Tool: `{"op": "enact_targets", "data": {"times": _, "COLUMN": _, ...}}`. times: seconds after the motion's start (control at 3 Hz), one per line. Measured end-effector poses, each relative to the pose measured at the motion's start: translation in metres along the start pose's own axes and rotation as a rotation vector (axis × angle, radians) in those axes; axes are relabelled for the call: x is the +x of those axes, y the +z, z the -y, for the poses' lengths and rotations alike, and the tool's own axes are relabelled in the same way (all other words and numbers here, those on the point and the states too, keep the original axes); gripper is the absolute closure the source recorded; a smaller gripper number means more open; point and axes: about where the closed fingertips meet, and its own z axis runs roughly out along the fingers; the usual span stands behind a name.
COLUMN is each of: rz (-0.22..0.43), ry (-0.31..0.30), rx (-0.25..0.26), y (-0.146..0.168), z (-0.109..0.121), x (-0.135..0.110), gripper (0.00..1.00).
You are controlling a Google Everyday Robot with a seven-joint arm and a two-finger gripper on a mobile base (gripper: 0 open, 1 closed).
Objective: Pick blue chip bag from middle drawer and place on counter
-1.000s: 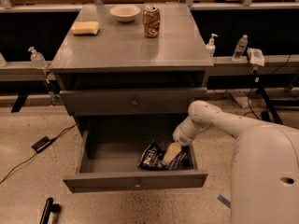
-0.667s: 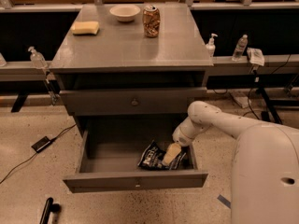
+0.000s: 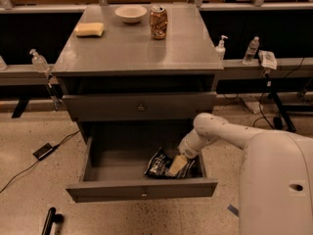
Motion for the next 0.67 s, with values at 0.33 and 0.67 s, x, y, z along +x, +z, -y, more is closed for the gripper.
{"op": "enact_targets", "data": {"times": 0.33, "rz": -0.005, "ry": -0.018, "rx": -0.051, "y": 0.036, "z": 0.002, "x": 0.007, "gripper": 0.22}}
{"op": "enact_targets", "data": {"times": 0.67, "rz": -0.012, "ry": -0.048, "rx": -0.098, "y": 0.053, "z": 0.004, "x": 0.01, "gripper": 0.22}}
